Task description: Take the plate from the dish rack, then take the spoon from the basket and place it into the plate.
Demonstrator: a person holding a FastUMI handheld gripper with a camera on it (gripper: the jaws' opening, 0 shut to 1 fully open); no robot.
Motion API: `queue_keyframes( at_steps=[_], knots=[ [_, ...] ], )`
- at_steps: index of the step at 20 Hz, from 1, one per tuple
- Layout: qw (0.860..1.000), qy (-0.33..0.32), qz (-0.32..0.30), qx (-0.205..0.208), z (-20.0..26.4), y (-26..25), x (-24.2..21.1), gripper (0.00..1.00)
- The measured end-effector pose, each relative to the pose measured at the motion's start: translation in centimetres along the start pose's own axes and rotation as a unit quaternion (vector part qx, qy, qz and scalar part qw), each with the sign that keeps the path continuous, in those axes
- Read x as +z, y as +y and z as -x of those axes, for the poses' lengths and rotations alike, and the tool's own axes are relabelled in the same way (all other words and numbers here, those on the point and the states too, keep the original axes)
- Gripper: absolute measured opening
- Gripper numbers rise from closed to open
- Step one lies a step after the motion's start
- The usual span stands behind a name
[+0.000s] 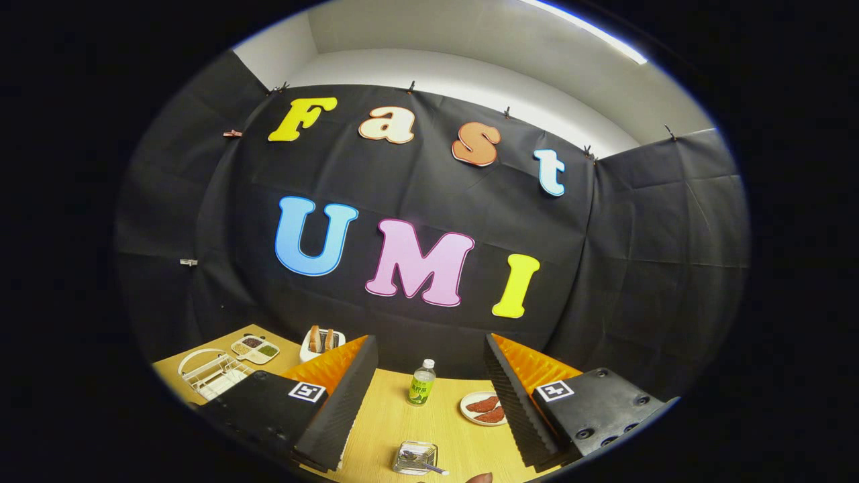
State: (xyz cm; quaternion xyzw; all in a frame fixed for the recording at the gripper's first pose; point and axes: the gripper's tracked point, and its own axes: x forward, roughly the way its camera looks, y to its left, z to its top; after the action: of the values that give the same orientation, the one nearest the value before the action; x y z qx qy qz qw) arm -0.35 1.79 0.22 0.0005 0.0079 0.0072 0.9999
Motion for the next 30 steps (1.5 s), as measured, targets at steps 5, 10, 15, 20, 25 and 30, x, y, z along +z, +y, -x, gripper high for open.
queue_keyframes(
  at_steps=[5, 10, 15, 20, 25, 30],
  knots=[
    [1.000, 0.004, -0.001, 0.004, -0.3, 0.3, -0.2, 0.97],
    [1.000, 0.013, -0.008, 0.010, -0.7, 1.3, -0.6, 0.97],
    [0.996, 0.060, -0.038, 0.058, -1.7, 5.4, -2.2, 0.97],
    [0.979, 0.168, -0.045, 0.105, -3.6, 11.6, -6.4, 0.97],
    [0.957, 0.250, -0.042, 0.138, -5.2, 18.2, -11.0, 0.96],
    [0.932, 0.336, -0.046, 0.128, -5.9, 22.7, -16.9, 0.89]
  ],
)
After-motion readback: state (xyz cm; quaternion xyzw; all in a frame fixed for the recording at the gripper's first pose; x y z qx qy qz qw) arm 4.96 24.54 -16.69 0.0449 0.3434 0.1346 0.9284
